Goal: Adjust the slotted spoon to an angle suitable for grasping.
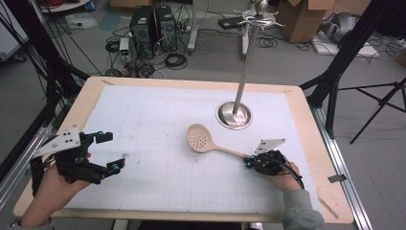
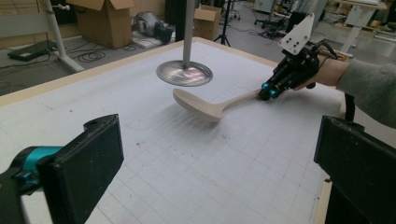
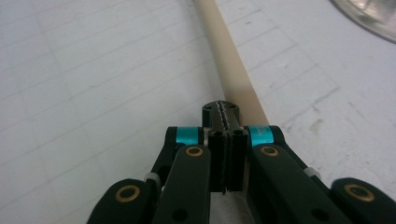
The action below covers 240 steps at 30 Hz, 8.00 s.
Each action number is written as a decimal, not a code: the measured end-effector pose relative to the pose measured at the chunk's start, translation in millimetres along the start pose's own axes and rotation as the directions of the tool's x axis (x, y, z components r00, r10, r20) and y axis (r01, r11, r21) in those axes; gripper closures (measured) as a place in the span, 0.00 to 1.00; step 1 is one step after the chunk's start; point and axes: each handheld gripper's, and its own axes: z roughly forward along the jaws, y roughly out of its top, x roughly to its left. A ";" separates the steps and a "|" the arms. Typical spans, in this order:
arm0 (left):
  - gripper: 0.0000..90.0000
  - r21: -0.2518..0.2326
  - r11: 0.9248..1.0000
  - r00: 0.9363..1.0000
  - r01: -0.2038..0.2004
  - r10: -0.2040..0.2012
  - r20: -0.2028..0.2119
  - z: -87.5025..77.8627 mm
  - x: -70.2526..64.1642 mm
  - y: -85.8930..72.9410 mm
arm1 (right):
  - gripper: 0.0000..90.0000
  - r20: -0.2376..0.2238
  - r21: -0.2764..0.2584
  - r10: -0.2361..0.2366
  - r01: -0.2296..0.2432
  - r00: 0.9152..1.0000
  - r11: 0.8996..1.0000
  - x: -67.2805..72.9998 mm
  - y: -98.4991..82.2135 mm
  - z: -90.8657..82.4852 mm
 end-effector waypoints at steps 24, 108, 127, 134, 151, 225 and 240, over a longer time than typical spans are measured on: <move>0.02 -0.004 1.000 1.000 0.008 -0.008 -0.026 -13.2 -1.2 -3.8 | 1.00 0.001 -0.163 0.139 -0.137 0.990 0.977 -28.0 4.8 8.2; 0.02 -0.021 1.000 1.000 -0.005 0.005 0.016 -5.5 4.7 2.7 | 1.00 0.028 -0.255 0.179 -0.166 0.983 0.953 2.5 -25.3 -44.7; 0.02 -0.004 1.000 1.000 -0.005 0.005 0.024 1.8 4.2 0.8 | 1.00 0.123 -0.224 0.375 -0.342 0.919 0.912 -21.4 -85.0 -62.6; 0.02 0.006 1.000 1.000 -0.006 0.006 0.015 0.8 3.7 -1.3 | 1.00 0.169 -0.212 0.367 -0.330 0.915 0.920 -26.7 -70.9 -49.1; 0.02 0.007 1.000 1.000 0.013 -0.013 -0.028 -17.9 3.6 -10.1 | 1.00 0.191 -0.147 0.284 -0.259 0.940 0.955 -35.7 -18.5 0.8; 0.02 -0.007 1.000 1.000 0.000 0.000 -0.001 -14.9 4.9 -5.9 | 1.00 -0.188 -0.120 0.030 -0.053 0.982 0.991 23.3 -24.9 -22.6; 0.02 -0.001 1.000 1.000 0.007 -0.007 -0.002 -12.9 5.9 -8.2 | 1.00 0.159 -0.254 0.363 -0.317 0.918 0.914 -35.6 -88.8 -74.7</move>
